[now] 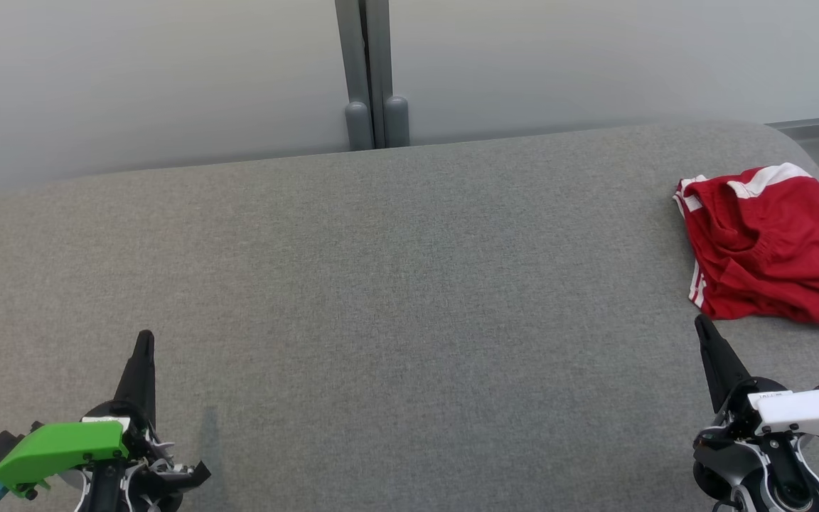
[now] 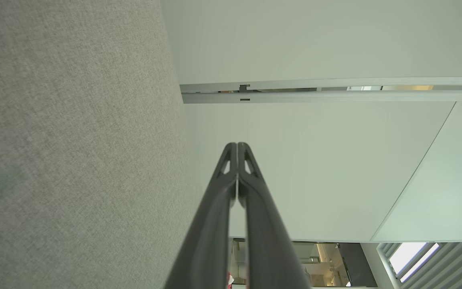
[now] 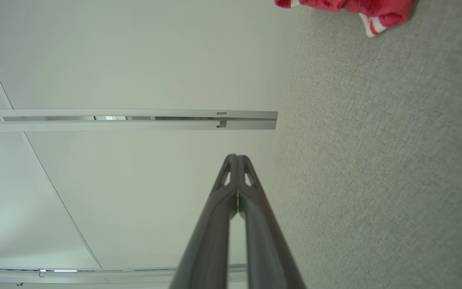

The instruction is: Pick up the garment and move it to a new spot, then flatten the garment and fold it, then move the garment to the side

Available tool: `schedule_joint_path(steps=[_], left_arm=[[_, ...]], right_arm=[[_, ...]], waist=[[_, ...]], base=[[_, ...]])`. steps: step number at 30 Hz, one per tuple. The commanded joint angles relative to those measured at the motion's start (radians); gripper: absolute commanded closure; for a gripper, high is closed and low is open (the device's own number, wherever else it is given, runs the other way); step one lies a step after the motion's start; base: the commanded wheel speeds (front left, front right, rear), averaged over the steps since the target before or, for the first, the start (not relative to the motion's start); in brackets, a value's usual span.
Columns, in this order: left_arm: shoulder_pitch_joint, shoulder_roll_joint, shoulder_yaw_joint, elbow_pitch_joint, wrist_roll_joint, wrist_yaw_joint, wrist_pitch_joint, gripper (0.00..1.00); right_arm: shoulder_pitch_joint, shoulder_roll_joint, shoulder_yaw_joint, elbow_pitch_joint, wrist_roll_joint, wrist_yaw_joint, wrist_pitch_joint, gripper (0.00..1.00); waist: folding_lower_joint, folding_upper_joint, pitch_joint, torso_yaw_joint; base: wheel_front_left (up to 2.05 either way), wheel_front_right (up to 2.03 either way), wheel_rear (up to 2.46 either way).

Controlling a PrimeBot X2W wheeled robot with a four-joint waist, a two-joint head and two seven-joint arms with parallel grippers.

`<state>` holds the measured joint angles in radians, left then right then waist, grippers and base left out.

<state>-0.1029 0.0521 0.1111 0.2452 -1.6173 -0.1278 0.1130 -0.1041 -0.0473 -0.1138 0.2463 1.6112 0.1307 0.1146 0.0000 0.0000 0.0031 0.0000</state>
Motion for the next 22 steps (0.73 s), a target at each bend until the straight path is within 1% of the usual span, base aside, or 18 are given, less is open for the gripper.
schedule_joint_path(steps=[1, 22], left_arm=[[-0.012, 0.001, 0.004, -0.001, 0.004, -0.006, 0.001, 1.0], [-0.012, 0.001, 0.004, -0.001, 0.006, -0.006, 0.003, 1.0]], right_arm=[[-0.008, -0.006, -0.002, -0.004, 0.004, 0.0, 0.003, 1.0], [-0.008, -0.006, -0.001, -0.004, 0.004, 0.0, 0.002, 1.0]], waist=[[0.0, 0.0, 0.0, 0.0], [0.0, 0.0, 0.0, 0.0]], base=[[0.0, 0.0, 0.0], [0.0, 0.0, 0.0]])
